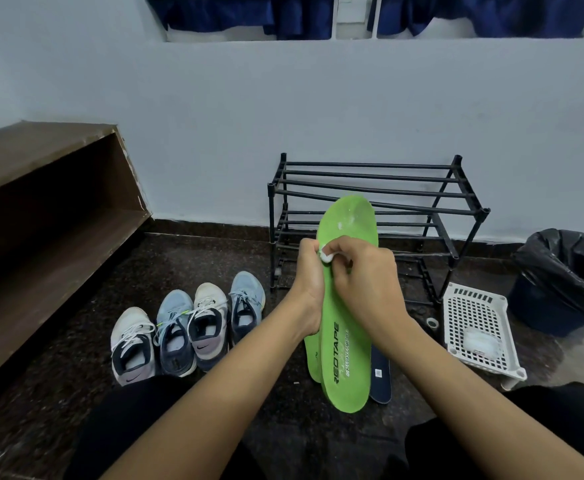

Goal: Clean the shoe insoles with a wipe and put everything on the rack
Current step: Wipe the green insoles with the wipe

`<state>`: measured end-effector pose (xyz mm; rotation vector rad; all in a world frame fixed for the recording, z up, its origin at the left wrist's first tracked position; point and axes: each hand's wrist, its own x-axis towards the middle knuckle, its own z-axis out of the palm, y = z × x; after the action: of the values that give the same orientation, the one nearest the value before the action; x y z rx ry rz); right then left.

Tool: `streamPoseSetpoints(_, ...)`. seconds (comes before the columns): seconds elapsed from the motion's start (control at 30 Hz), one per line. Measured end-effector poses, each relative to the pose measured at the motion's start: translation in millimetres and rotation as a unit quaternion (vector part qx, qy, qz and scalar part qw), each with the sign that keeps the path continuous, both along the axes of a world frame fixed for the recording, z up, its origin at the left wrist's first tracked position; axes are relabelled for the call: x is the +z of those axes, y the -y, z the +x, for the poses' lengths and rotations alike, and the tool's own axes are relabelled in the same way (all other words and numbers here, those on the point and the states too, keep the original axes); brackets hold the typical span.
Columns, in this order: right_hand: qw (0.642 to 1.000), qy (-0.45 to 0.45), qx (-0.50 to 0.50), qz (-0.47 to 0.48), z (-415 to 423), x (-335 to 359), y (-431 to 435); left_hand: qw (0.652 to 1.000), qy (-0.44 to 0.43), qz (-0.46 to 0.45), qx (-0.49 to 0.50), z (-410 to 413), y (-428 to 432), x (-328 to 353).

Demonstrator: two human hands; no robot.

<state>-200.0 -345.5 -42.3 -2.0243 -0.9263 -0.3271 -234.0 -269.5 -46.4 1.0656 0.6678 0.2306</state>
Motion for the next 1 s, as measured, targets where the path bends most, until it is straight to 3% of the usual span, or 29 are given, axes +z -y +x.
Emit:
streamPoseSetpoints(0.47, 0.999, -0.032, 0.036, -0.017, -12.0, -2.6, 4.9, 0.999, 0.008, 0.048, -0.017, 2.3, -13.9, 4.1)
streamPoseSetpoints(0.77, 1.000, 0.003, -0.015, 0.013, -0.5, -3.0, 8.0, 0.996, -0.017, 0.077, -0.051, 5.4, -1.5, -5.4)
streamPoseSetpoints(1.0, 0.999, -0.015, 0.034, -0.013, -25.2, -11.2, 6.5, 0.998, -0.002, 0.057, -0.001, 2.2, -17.3, 1.9)
